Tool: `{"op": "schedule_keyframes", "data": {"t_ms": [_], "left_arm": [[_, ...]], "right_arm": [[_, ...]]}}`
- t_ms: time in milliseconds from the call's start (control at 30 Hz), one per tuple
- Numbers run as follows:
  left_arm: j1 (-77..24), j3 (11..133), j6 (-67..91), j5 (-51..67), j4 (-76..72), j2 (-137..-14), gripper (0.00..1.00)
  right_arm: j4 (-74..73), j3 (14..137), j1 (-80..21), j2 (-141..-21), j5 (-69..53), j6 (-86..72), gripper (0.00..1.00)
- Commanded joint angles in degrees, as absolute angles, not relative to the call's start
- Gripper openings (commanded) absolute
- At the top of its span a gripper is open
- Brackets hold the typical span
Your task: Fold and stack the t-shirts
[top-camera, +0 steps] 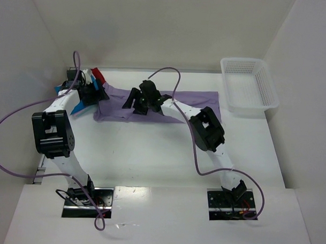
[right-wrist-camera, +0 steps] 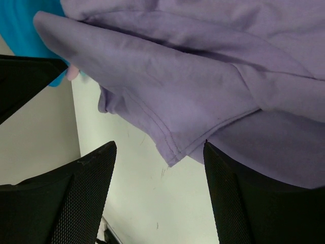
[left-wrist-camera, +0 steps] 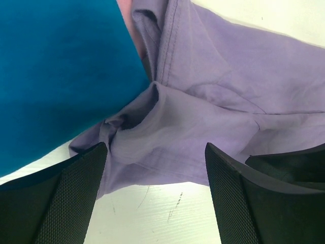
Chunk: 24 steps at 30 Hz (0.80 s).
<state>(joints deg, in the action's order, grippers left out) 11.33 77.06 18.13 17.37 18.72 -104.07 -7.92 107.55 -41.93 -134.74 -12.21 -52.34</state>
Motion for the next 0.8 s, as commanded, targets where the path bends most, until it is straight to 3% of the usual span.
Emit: {"op": "schedule_keyframes", "data": {"t_ms": [0,533,767], "left_arm": [[11.69,75.77,17.05,19.59,16.27,-102.75,0.85],[11.69,70.40,18.98,22.76,16.87,-95.89,0.85],[11.69,70.40,18.98,22.24,17.40,-95.36,0.85]], "right_arm": [[-8.61,106.96,-42.45,-134.56,-10.02,-53.53,0.75],[-7.56,109.06,-42.45,-138.43,-10.63,-54.05,0.70],[-8.17,112.41,-42.45,-140.98,-10.64,-54.05,0.53]]}}
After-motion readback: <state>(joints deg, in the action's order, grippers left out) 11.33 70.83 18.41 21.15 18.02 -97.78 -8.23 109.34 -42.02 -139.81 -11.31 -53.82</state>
